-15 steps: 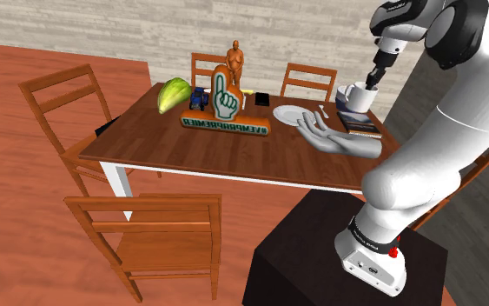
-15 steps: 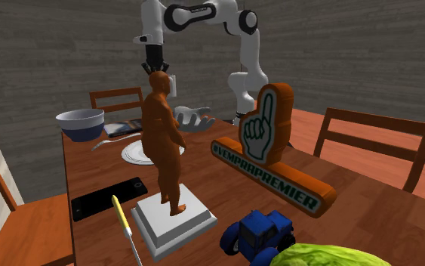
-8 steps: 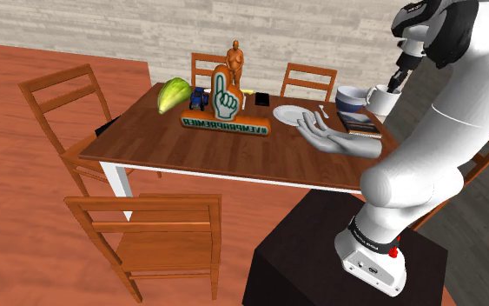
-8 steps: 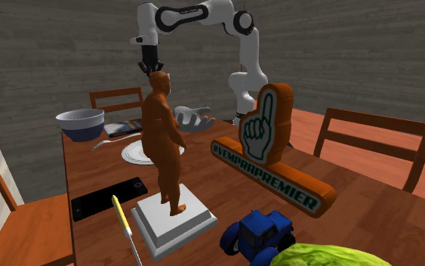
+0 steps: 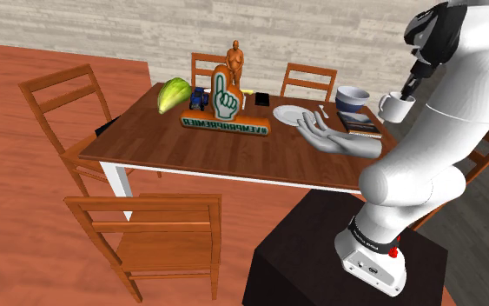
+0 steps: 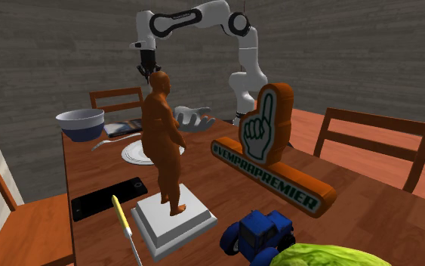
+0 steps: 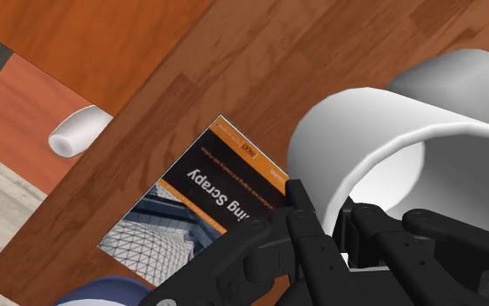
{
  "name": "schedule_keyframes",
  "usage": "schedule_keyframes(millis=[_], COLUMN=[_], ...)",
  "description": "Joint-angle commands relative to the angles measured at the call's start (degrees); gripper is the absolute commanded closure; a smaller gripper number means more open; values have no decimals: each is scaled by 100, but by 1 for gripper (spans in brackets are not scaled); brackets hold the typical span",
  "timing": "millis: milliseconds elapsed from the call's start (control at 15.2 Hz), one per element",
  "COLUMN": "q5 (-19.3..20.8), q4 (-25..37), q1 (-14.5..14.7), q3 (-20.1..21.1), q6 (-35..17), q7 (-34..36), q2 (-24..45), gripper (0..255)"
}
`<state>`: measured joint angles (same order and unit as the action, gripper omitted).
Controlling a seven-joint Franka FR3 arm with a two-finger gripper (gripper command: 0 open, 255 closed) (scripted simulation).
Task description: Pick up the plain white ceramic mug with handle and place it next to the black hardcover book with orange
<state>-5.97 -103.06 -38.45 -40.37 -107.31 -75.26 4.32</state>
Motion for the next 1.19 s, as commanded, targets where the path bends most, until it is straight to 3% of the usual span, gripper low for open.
schedule_keyframes(millis=[0, 1122], q5=[-18, -389], q4=[-119, -1029], q1=[-7, -71], q3=[-3, 45], q6=[-134, -1343], q7=[-29, -328], q2=[17, 436], gripper=[255, 255])
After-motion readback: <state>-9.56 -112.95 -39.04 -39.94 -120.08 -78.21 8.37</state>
